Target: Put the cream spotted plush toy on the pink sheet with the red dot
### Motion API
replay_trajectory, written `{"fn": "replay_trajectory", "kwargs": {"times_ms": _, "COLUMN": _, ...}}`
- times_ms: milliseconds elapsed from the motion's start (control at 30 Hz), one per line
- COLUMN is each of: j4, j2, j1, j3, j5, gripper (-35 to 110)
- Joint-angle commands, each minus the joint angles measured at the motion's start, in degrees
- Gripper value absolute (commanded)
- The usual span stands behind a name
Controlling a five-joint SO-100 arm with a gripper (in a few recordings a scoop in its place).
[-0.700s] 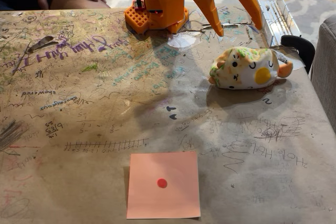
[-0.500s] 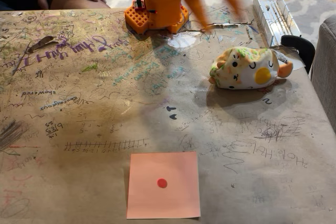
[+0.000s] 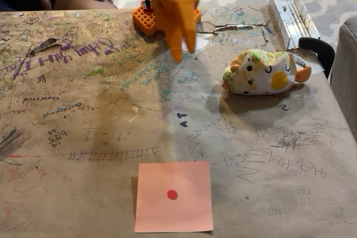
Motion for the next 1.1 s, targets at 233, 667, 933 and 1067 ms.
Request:
{"fn": "replay_trajectory", "kwargs": {"times_ms": 233, "j4": 13.0, "j2": -61.0, "j1": -21.5, "j3": -44.6, "j5": -9.7, "gripper": 31}}
{"fn": "replay_trajectory", "kwargs": {"times_ms": 667, "j4": 3.8, "j2": -82.6, "j1": -30.3, "j3": -44.6, "j5": -6.9, "gripper": 32}}
{"fn": "replay_trajectory", "kwargs": {"times_ms": 933, "j4": 1.8, "j2": -88.7, "j1": -26.0, "j3": -45.8, "j5": -7.9, "gripper": 32}}
{"fn": "replay_trajectory", "kwargs": {"times_ms": 1067, "j4": -0.2, "j2": -87.5, "j1": -25.0, "j3": -43.5, "j5": -7.6, "gripper": 21}}
